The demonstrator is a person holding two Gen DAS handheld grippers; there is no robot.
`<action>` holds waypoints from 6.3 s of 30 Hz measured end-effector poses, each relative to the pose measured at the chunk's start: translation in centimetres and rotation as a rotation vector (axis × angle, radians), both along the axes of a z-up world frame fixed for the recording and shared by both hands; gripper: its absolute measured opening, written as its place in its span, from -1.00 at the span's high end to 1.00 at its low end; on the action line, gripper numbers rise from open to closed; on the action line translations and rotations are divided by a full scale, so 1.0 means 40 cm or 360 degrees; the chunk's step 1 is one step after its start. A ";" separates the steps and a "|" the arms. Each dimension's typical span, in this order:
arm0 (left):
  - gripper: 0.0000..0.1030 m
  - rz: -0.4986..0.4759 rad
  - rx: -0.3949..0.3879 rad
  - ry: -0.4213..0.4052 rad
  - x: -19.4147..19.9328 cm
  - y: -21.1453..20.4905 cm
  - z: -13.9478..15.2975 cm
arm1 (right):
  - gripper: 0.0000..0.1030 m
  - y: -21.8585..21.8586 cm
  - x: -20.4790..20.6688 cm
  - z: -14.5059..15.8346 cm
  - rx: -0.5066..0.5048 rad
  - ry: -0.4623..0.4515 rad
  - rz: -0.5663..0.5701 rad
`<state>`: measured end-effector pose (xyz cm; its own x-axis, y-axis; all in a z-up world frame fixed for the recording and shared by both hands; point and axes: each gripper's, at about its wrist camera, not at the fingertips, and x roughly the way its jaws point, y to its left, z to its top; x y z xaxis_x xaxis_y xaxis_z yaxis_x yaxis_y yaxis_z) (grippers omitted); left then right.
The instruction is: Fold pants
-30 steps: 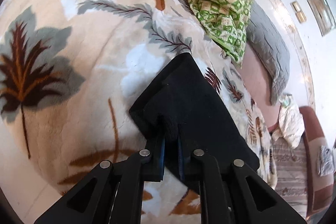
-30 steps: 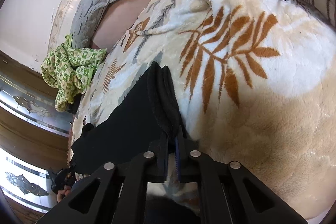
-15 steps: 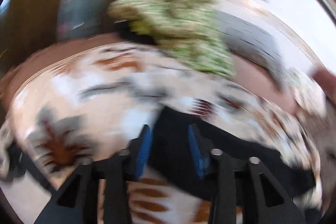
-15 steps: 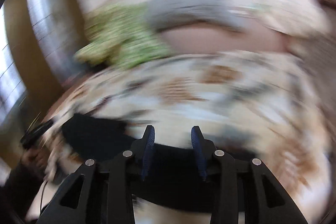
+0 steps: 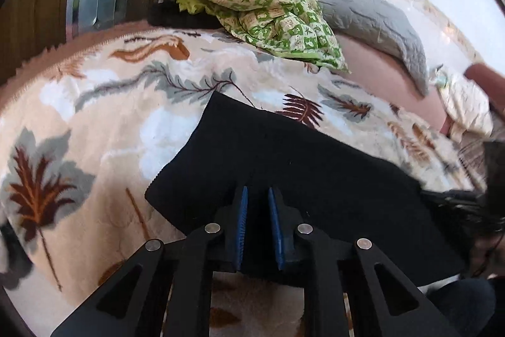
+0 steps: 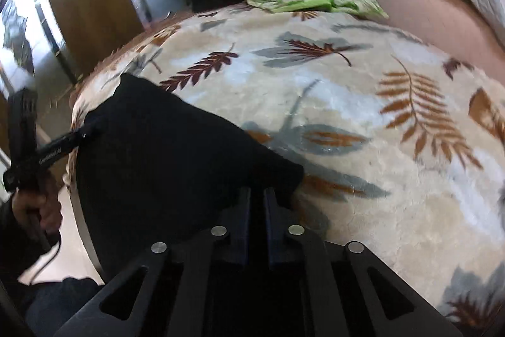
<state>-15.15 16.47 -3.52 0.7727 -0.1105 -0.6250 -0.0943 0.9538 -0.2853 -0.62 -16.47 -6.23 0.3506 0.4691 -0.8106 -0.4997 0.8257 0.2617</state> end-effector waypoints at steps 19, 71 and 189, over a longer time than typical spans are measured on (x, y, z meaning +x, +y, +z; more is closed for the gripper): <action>0.57 0.0171 -0.0141 0.0337 0.288 0.103 0.010 | 0.80 0.033 0.043 0.009 -0.0064 0.0028 -0.0086; -0.27 -0.0337 0.0287 0.0345 0.032 -0.436 0.131 | -0.53 -0.735 -0.466 0.053 0.0456 0.0371 -0.1393; 0.73 -0.0964 0.0402 0.0382 0.084 -0.581 0.170 | 0.91 -0.320 -0.368 0.114 0.0407 0.0030 -0.0785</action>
<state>-11.79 -6.78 3.28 0.4582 -0.3069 -0.8342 0.4422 0.8928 -0.0856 -15.35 -29.28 -1.66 0.5652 0.4357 -0.7005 -0.0633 0.8695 0.4898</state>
